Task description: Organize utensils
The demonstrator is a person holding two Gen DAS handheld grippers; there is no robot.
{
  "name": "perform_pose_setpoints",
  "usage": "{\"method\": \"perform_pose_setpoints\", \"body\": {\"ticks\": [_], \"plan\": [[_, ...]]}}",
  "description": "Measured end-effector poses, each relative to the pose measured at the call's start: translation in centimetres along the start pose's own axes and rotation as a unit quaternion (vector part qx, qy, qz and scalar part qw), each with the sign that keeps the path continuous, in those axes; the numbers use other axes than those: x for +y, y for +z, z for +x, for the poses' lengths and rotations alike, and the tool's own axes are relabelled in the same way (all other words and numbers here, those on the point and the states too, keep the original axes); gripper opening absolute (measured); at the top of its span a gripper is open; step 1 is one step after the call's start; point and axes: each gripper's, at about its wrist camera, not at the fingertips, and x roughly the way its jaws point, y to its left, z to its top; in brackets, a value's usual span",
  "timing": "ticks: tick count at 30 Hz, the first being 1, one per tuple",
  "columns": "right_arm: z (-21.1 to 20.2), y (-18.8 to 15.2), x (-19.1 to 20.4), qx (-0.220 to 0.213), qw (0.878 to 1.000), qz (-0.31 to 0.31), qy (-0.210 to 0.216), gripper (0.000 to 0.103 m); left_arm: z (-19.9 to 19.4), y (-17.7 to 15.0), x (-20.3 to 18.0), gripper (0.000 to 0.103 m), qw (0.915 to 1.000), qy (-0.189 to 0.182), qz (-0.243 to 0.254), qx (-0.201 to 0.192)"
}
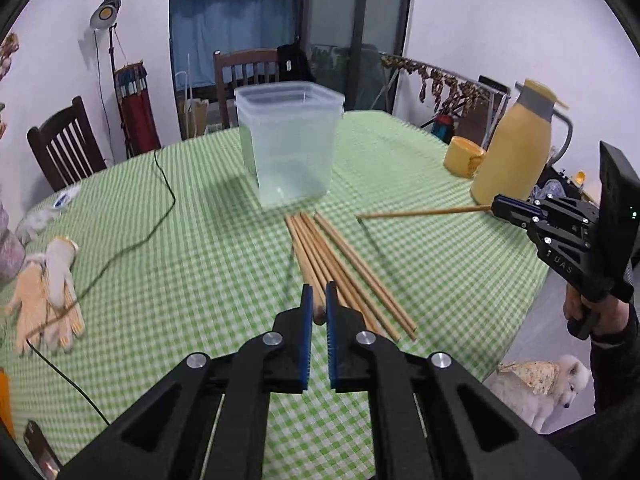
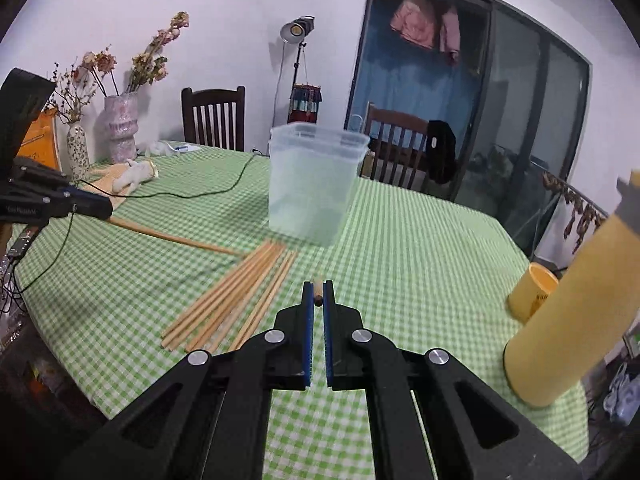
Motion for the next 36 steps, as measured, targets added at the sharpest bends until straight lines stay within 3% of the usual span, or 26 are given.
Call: {"method": "perform_pose_setpoints", "body": {"ticks": [10,18,23,25,26,27,28,29,32,36], "plan": [[0.5,5.6,-2.3,0.011,0.998,-0.022,0.052,0.004,-1.7,6.7,1.9,0.002,0.9996,-0.014,0.025,-0.004],[5.8,10.9,-6.0,0.062,0.992,0.016,0.109,0.004,2.6,14.2,3.3,0.0,0.9987,-0.045,0.02,0.011],[8.5,12.9,-7.8,0.096,0.988,0.036,0.119,0.004,5.7,15.7,3.1,0.0,0.9965,-0.064,0.036,0.039],[8.7,13.1,-8.0,0.098,0.988,0.033,0.11,0.005,6.4,15.1,3.0,0.0,0.996,-0.057,0.046,0.05],[8.7,13.1,-8.1,0.096,0.989,0.033,0.111,0.005,6.6,14.5,3.1,0.008,0.9952,-0.06,0.052,0.058],[8.5,12.9,-8.1,0.092,0.989,0.032,0.11,0.005,6.8,13.1,3.2,0.018,0.9941,-0.056,0.059,0.071],[8.3,12.8,-8.1,0.088,0.99,0.029,0.108,0.005,6.6,11.9,3.5,0.037,0.9942,-0.048,0.061,0.074],[8.2,12.7,-8.1,0.084,0.99,0.026,0.107,0.005,6.4,10.7,3.7,0.049,0.9943,-0.043,0.061,0.076],[7.9,12.5,-8.5,0.081,0.99,0.028,0.112,0.005,6.1,6.5,4.4,0.053,0.9904,-0.056,0.053,0.115],[7.7,12.4,-8.5,0.079,0.99,0.023,0.111,0.005,6.6,-0.1,4.6,0.059,0.981,-0.04,0.051,0.183]]}}
